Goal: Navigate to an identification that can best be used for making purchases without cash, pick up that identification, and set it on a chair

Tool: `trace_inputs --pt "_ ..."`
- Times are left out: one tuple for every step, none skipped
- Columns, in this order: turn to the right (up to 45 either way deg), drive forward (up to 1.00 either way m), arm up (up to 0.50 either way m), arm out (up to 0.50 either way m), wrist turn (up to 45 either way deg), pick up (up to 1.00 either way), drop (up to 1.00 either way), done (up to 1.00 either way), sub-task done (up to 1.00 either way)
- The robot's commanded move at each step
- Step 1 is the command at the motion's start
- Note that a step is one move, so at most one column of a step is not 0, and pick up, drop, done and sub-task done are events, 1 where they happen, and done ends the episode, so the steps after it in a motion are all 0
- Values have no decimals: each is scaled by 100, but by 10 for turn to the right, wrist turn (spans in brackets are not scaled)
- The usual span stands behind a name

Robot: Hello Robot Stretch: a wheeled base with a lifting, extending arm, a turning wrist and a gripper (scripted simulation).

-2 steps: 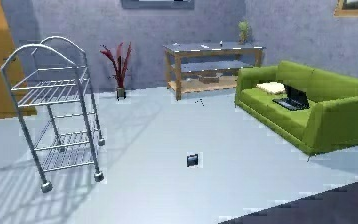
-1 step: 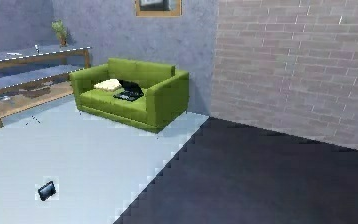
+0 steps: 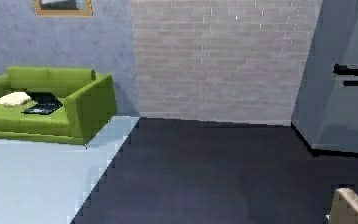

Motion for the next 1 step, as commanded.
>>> trace_inputs --pt "-450 0 0 0 0 0 0 0 0"
